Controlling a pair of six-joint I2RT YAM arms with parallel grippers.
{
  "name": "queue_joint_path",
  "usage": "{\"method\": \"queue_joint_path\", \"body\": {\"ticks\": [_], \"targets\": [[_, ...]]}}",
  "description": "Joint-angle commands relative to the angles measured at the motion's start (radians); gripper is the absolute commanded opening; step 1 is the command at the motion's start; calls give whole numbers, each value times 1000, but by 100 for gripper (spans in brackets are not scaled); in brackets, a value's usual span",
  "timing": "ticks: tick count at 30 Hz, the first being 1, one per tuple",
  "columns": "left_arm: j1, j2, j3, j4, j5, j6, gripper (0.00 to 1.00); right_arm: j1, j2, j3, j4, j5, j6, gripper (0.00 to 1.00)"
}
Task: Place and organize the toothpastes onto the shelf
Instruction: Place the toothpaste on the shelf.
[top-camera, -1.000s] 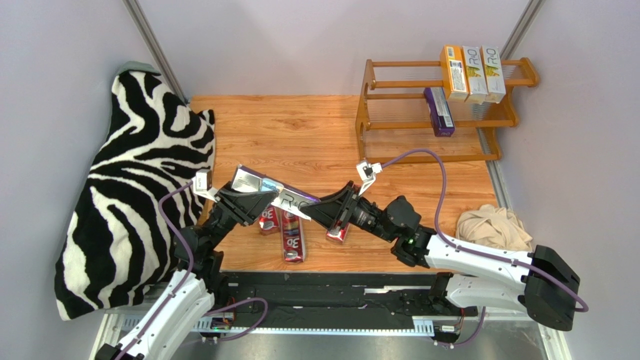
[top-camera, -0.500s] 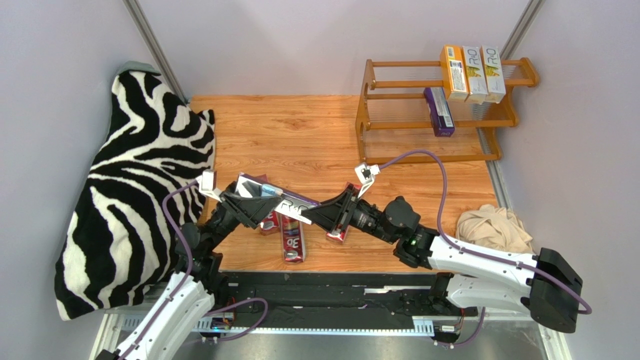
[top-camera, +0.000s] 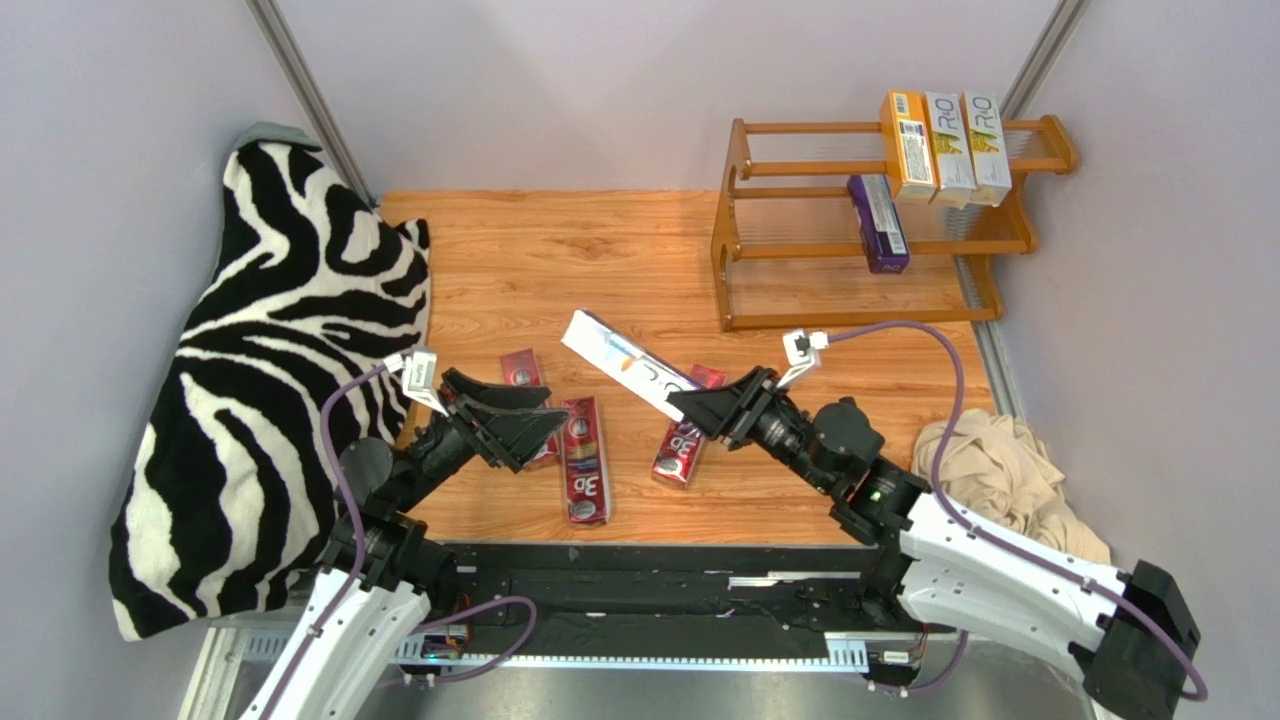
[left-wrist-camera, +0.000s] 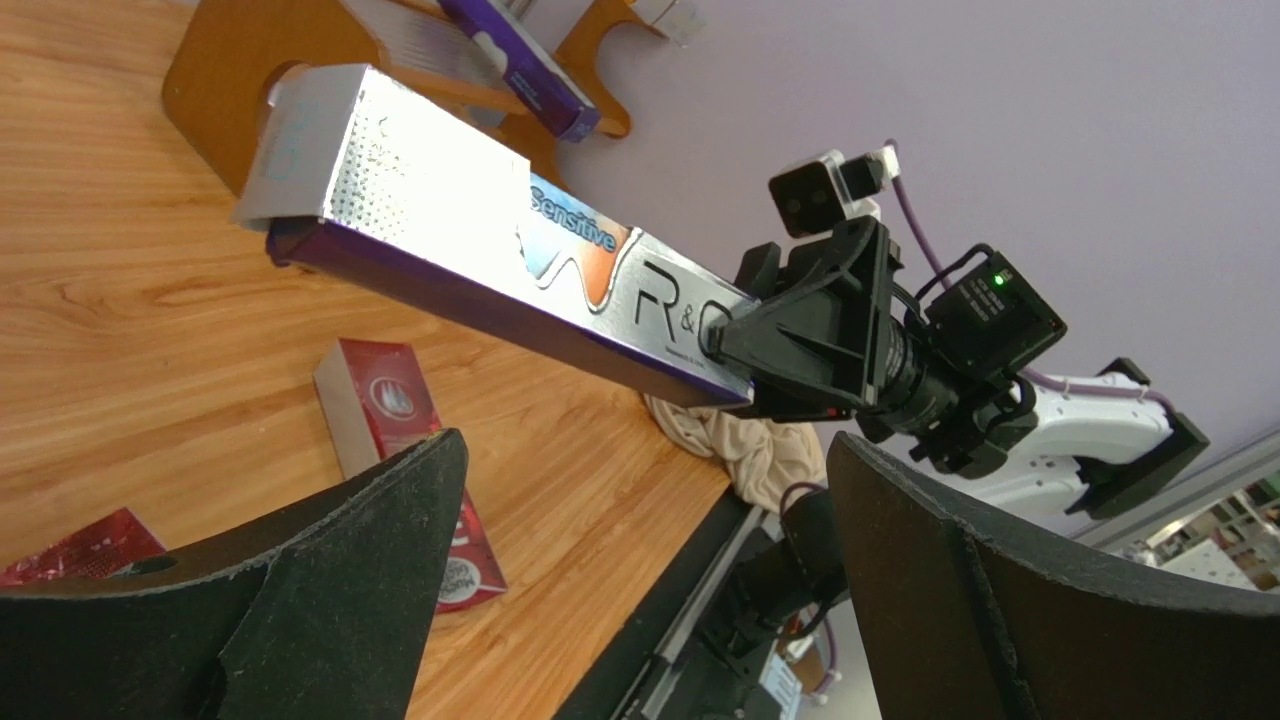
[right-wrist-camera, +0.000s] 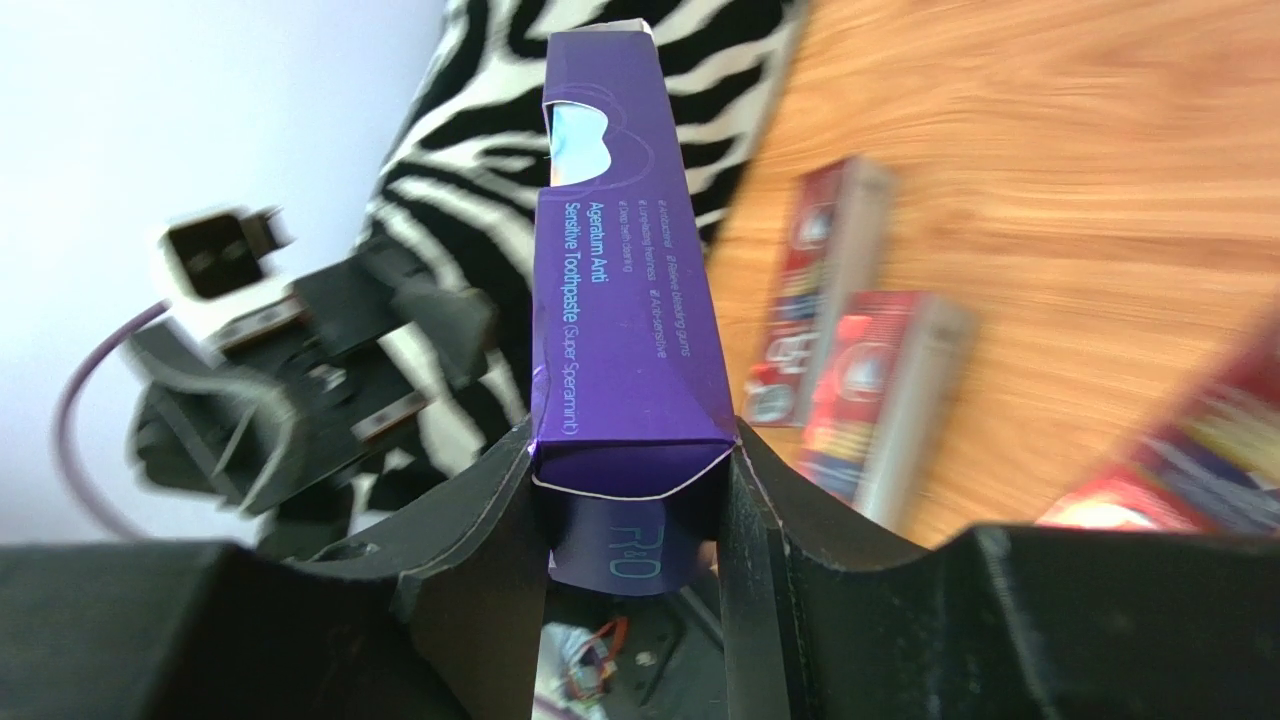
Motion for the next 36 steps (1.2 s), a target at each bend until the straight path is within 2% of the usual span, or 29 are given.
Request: {"method": "queue_joint_path", "body": {"ticks": [1, 9, 14, 18, 28, 36], "targets": [[1, 17, 45, -46, 40, 76, 99, -87, -136, -25, -131, 66, 36, 17], [1, 27, 37, -52, 43, 94, 99, -255, -417, -81, -420, 75, 41, 17], [1, 24, 36, -68, 40, 102, 99, -400, -501, -101, -529, -33, 42, 17], [1, 26, 39, -78, 46, 100, 99, -573, -500, -90, -532, -197, 41, 16], [1, 43, 7, -58, 48, 89, 99, -900, -408, -45, -482, -573, 36, 15], [1, 43, -4, -63, 51, 94, 99, -1111, -339, -38, -410, -744, 58, 14]]}}
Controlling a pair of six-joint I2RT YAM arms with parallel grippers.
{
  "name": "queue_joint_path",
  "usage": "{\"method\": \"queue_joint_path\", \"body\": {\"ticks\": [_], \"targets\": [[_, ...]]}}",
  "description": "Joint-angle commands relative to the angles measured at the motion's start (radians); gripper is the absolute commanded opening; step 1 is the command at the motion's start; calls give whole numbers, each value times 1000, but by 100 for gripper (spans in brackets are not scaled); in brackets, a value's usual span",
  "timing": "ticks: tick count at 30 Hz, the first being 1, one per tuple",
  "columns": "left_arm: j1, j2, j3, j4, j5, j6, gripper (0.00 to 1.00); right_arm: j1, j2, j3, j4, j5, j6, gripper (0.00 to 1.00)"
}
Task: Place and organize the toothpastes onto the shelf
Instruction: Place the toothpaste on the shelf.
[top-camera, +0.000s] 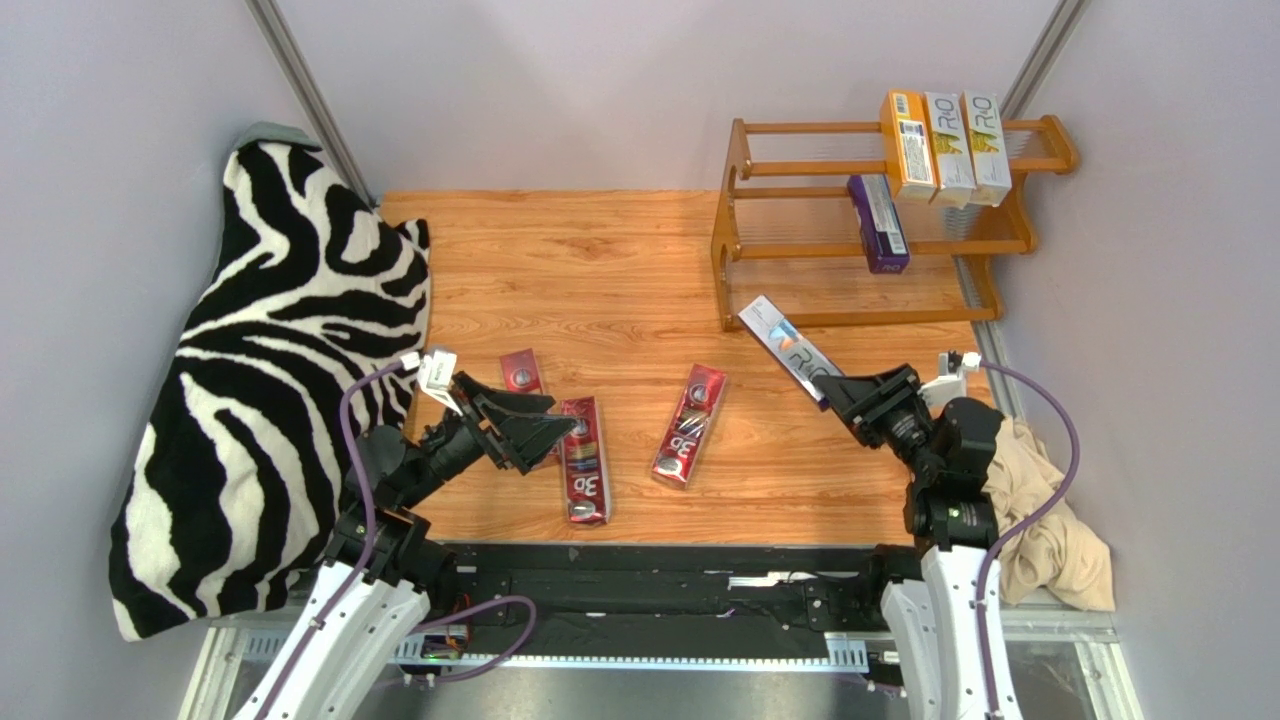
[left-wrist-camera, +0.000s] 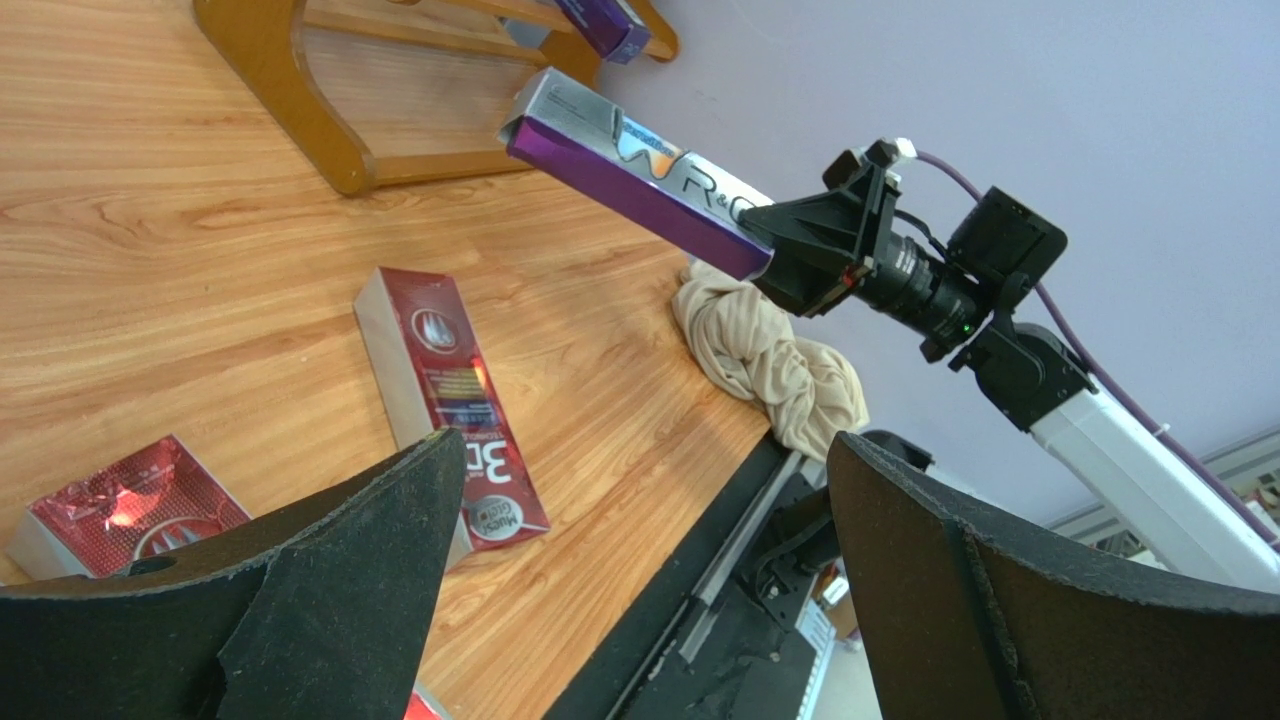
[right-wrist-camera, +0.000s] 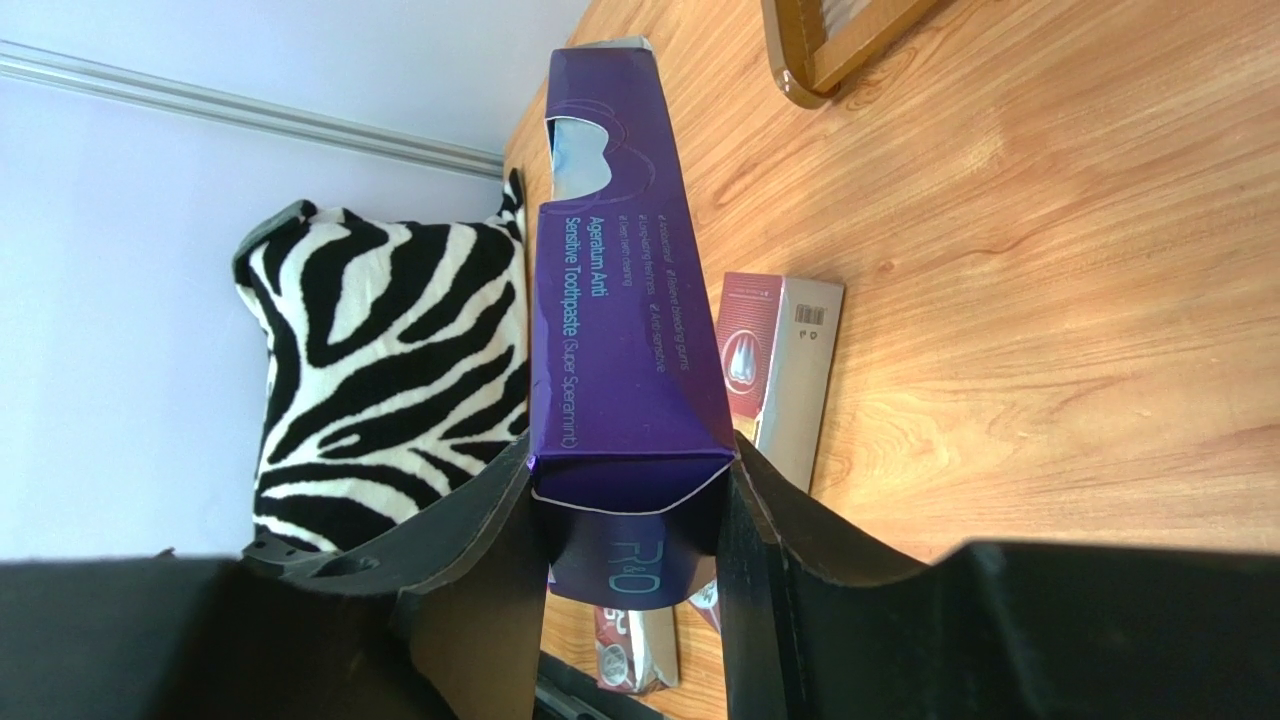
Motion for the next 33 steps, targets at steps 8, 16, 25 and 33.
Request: {"method": "queue_joint_path", "body": {"ticks": [8, 16, 25, 33], "targets": [[1, 5, -11, 14, 13, 26, 99, -298, 39, 75, 154, -332, 45, 13], [1, 14, -8, 4, 13, 43, 99, -473, 96, 88, 233, -447, 72, 13], [1, 40, -8, 5, 9, 56, 99, -614, 199, 104, 320, -543, 102, 12], [1, 51, -14, 7, 8, 64, 98, -688, 237, 144, 320, -579, 106, 11]]}}
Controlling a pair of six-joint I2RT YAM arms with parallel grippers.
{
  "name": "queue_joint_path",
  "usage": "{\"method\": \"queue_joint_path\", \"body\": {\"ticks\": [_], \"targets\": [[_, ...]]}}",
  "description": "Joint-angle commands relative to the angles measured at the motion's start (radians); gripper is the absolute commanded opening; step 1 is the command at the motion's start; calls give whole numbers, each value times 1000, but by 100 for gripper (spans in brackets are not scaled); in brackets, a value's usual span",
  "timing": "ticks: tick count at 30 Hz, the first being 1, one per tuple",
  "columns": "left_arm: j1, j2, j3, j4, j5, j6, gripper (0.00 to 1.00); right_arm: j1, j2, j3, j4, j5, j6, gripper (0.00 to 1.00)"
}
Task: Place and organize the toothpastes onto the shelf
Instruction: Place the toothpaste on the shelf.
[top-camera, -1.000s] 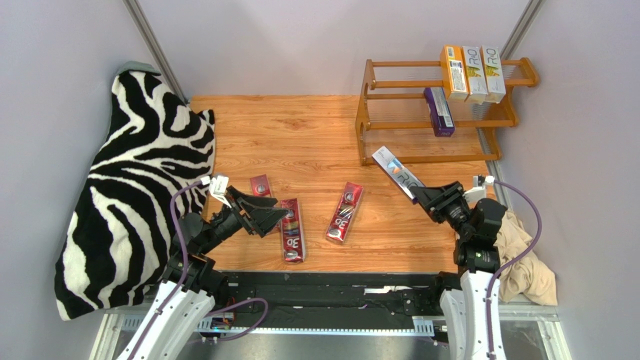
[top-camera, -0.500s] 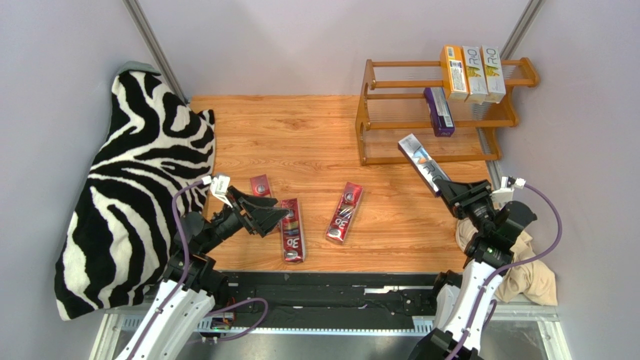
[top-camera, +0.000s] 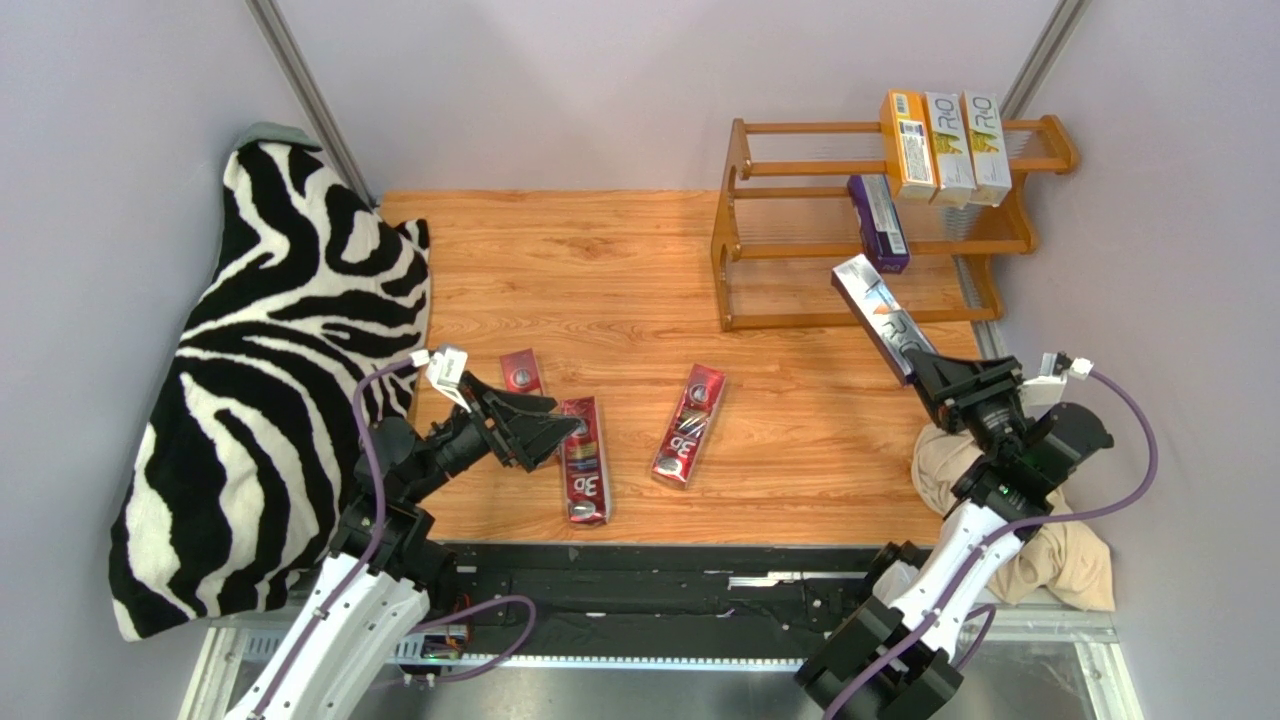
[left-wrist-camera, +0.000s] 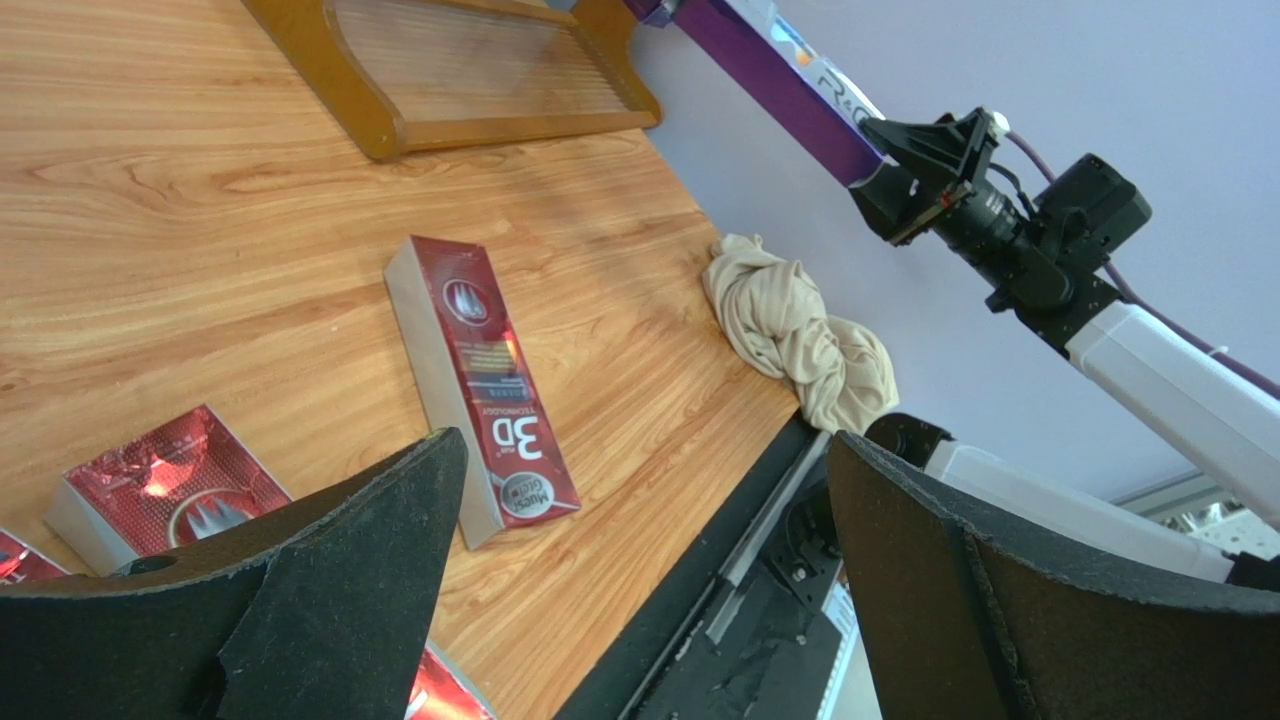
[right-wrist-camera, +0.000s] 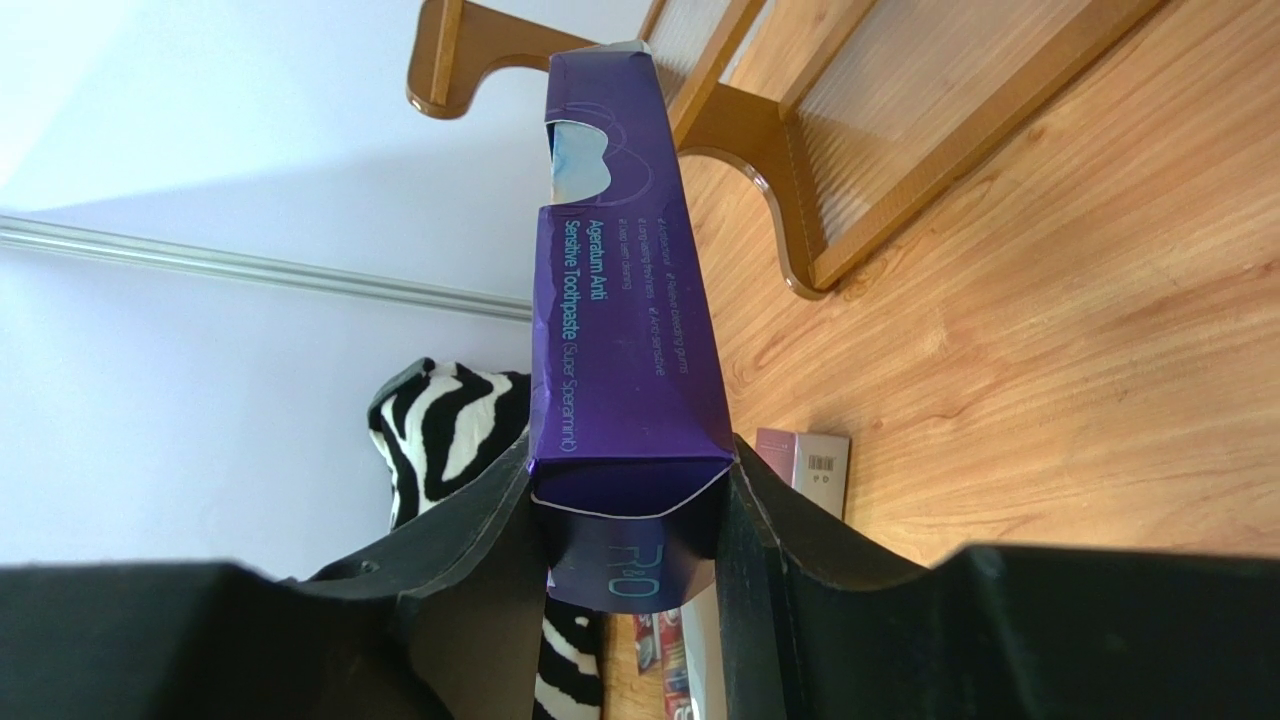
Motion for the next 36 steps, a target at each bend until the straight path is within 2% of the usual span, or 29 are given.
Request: {"method": "queue_joint_path", "body": {"ticks": [1, 14, 23, 27, 32, 36], "targets": [[1, 1, -7, 11, 6, 28, 98, -35, 13, 73, 68, -54, 23, 11], [1, 12, -1, -7, 4, 77, 98, -153, 91, 110, 94, -54, 48, 10], [1, 41, 23, -24, -28, 128, 98, -161, 163, 134, 314, -68, 229, 10], [1, 60, 42, -44, -42, 154, 98, -163, 165, 213, 149, -51, 129, 10], [-82, 34, 27, -59, -108, 172, 98, -180, 163, 226, 27, -31, 25, 9], [-102, 24, 27, -70, -122, 180, 98, -183, 184, 249, -56, -26, -52, 9]]}}
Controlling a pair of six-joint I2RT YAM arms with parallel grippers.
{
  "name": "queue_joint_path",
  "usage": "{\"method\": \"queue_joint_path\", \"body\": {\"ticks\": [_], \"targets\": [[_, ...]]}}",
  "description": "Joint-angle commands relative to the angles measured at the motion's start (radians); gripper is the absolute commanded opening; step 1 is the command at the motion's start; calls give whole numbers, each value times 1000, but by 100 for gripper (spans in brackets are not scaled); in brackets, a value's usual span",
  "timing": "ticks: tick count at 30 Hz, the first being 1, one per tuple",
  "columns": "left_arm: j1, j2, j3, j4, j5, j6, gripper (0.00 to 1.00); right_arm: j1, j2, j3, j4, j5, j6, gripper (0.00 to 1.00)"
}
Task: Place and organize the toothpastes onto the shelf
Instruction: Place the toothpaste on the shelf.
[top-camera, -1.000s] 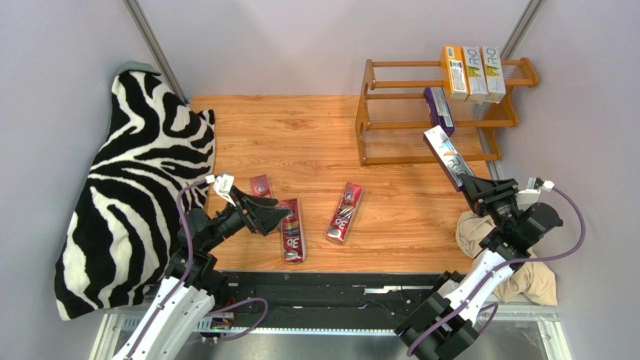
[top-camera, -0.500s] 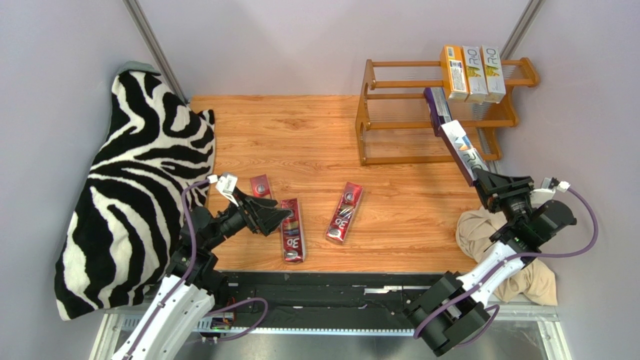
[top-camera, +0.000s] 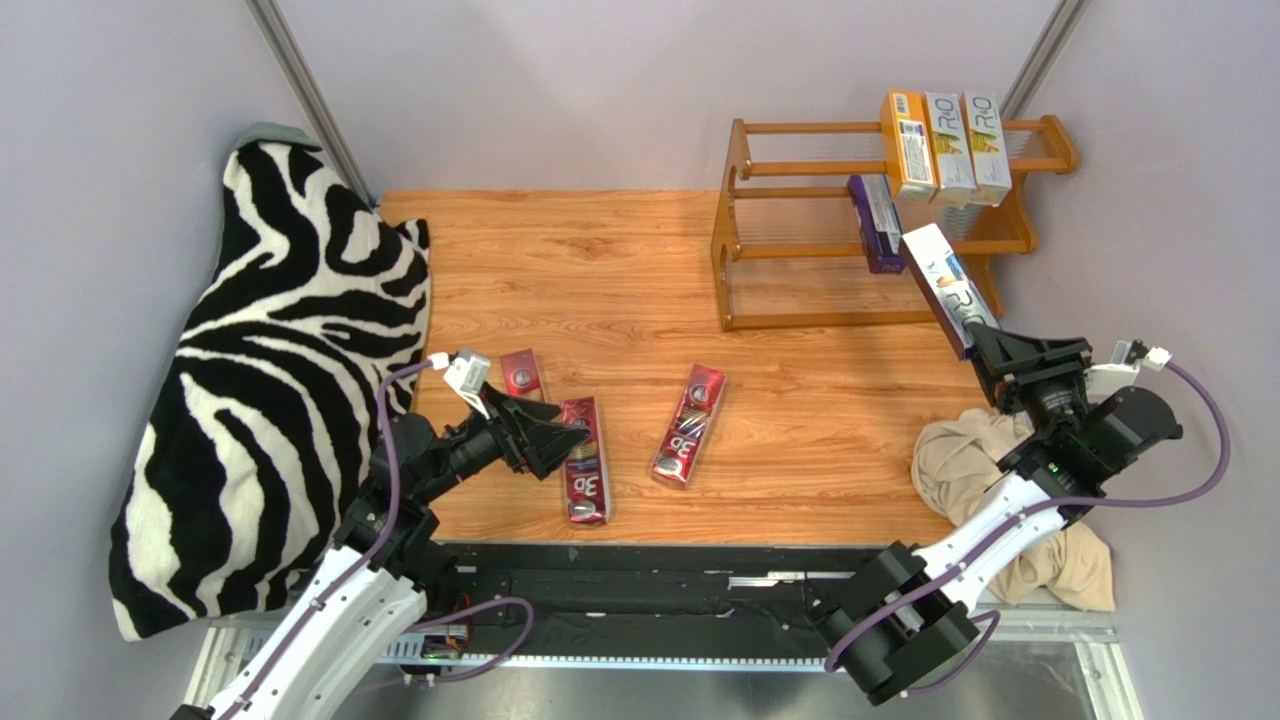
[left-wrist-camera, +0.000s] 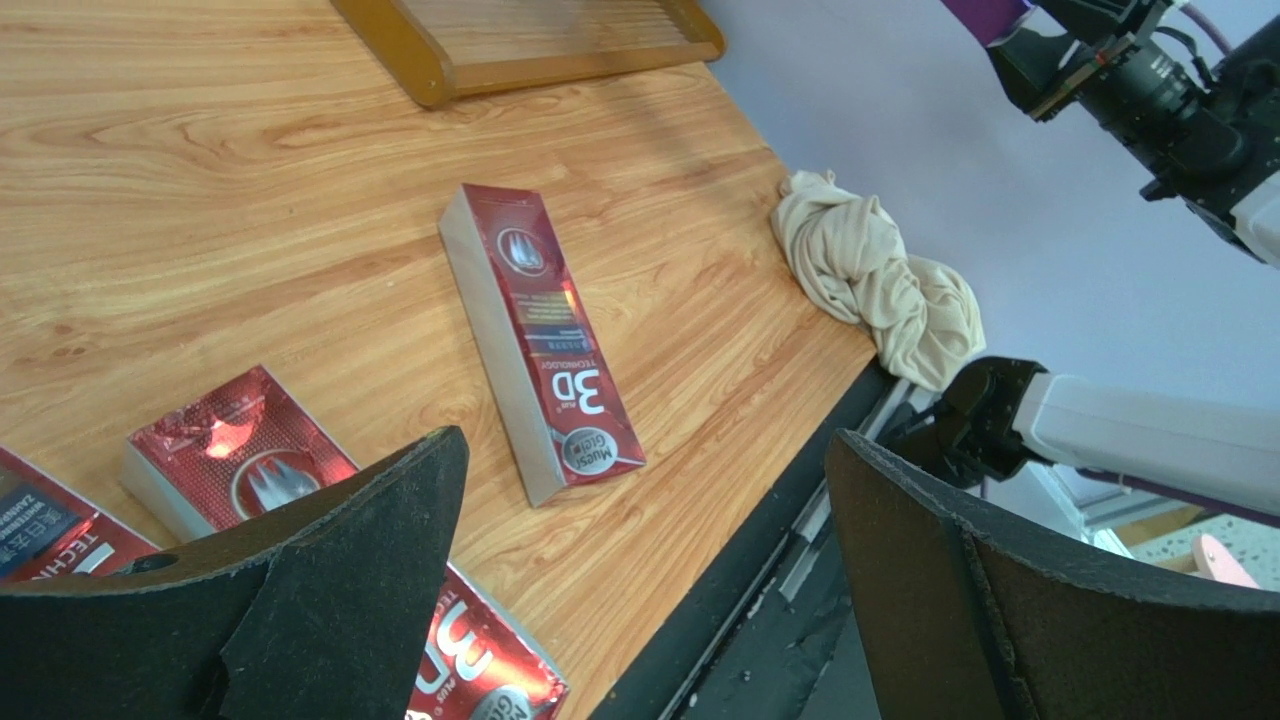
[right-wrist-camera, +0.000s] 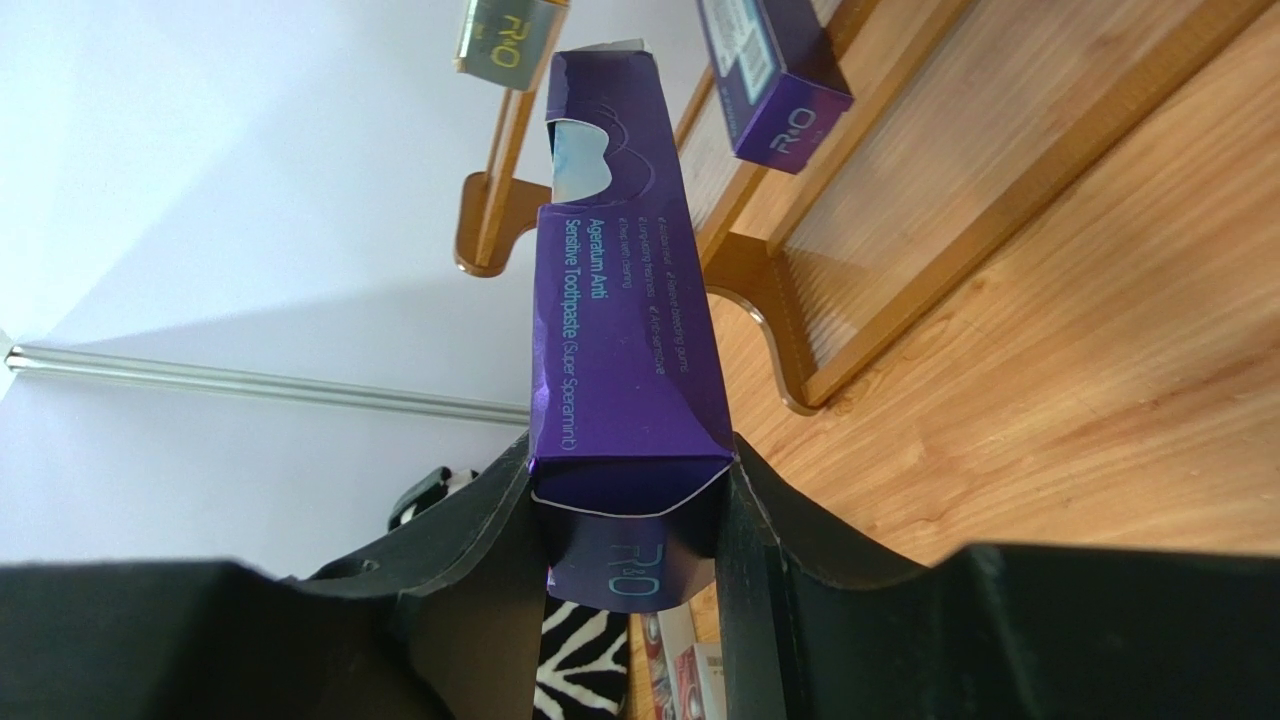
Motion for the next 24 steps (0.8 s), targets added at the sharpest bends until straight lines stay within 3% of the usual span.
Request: {"method": "queue_joint_path", "body": {"ticks": [1, 18, 24], "targets": [[-18, -14, 27, -1, -37, 39, 98, -7, 22, 54, -97, 7, -100, 9], [-18, -13, 30, -10, -31, 44, 98, -39, 145, 115, -163, 76, -178, 9], [-18, -5, 27, -4, -30, 44, 98, -39, 151, 115, -84, 131, -123, 9]]}}
